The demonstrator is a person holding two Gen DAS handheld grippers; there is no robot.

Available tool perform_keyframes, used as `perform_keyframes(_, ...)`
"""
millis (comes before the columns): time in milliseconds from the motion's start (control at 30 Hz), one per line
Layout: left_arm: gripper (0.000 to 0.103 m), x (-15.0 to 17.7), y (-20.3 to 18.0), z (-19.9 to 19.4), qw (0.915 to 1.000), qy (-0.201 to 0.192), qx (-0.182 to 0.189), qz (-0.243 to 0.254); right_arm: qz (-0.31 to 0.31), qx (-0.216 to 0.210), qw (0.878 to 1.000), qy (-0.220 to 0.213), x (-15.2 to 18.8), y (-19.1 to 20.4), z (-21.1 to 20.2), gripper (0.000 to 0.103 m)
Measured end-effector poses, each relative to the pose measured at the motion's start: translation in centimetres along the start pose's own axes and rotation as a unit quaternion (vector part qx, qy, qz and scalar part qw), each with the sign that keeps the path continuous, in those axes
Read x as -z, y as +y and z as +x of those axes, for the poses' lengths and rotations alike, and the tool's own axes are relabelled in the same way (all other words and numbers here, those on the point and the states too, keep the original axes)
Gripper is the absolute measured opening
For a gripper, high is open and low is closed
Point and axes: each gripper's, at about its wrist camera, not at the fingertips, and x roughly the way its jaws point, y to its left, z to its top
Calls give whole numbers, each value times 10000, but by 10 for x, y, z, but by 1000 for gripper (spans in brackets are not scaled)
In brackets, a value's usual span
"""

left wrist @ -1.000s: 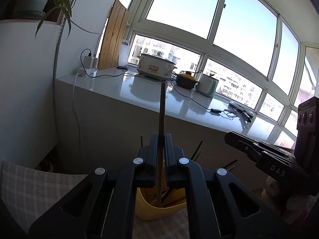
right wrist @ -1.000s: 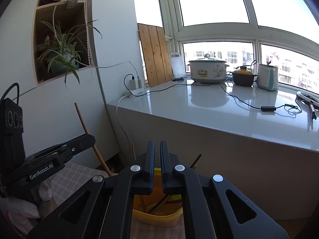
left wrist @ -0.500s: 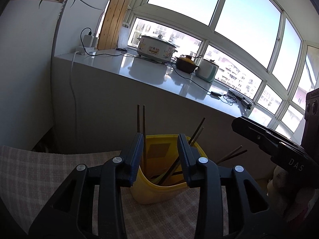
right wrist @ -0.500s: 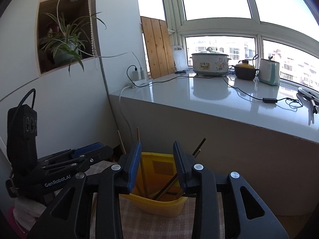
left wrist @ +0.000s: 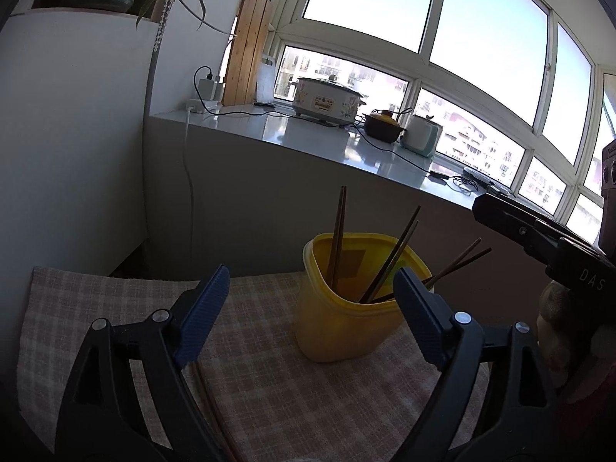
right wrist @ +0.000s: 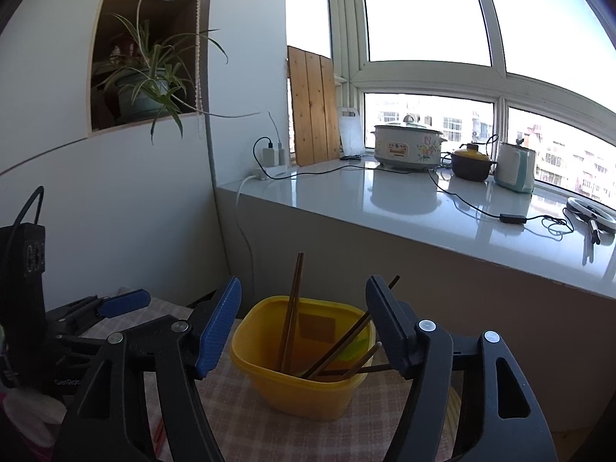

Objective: Organize utensils
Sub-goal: 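Open both grippers to release the chopsticks into the yellow container, then move both grippers back to the last two wooden chopsticks on the cloth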

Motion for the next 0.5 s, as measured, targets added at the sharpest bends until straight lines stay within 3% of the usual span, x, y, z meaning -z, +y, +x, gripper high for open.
perform_keyframes(133, 95, 12, 14, -4, 9990, 291, -336, -2, -78, -63, 9999, 56, 8, 9, -3, 72)
perform_keyframes(267, 96, 30, 28, -12, 9972, 462, -590, 27, -80, -159, 9997, 138, 22, 14, -7, 81)
perform_keyframes(500, 96, 68, 59, -9, 9907, 1009, -909, 22, -77, -449, 9963, 732, 58, 26, 3, 82)
